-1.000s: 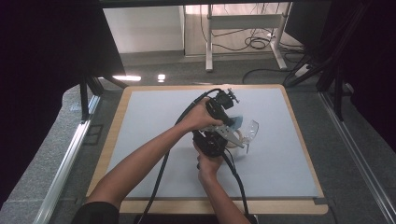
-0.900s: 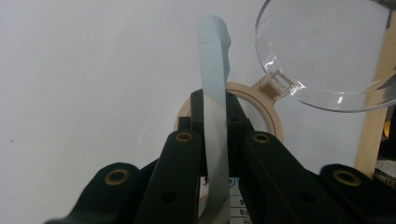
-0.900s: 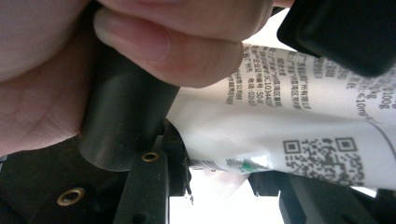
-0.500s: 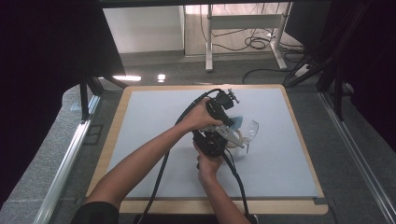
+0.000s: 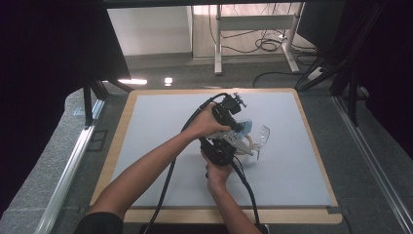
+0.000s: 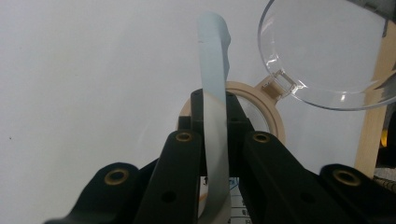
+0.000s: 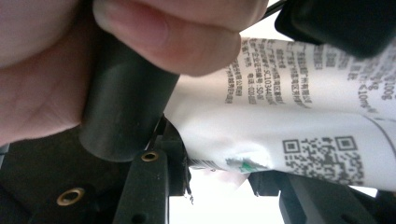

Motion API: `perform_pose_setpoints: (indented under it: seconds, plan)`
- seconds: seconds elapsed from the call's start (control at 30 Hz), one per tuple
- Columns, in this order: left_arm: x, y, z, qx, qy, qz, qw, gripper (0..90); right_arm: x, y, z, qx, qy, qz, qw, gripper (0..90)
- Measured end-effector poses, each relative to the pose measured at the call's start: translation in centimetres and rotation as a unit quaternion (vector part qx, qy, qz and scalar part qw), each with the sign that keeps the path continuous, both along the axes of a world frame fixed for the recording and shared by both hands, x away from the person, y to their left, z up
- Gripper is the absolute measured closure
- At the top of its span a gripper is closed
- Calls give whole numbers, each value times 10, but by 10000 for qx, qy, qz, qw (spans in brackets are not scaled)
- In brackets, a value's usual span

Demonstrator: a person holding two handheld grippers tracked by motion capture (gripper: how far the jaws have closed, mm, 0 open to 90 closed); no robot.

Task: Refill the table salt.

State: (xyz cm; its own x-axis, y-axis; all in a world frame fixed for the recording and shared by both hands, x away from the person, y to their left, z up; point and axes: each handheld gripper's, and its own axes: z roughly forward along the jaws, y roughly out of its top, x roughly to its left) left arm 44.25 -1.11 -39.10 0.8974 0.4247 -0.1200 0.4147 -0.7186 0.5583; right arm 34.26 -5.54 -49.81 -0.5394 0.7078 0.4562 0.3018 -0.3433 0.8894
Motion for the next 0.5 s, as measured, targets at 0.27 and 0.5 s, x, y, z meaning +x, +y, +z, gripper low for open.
perform_pose_setpoints:
  seconds: [0.27,0.5]
  plan:
    - [-1,10,-3,-245,70,64,9997,870,-5,0,-8,-167,-37,105,9998,645]
    - [-3,18,-5,-427,102,113,9990,868,-9,-1,-15,-466,-94,227,9986,641]
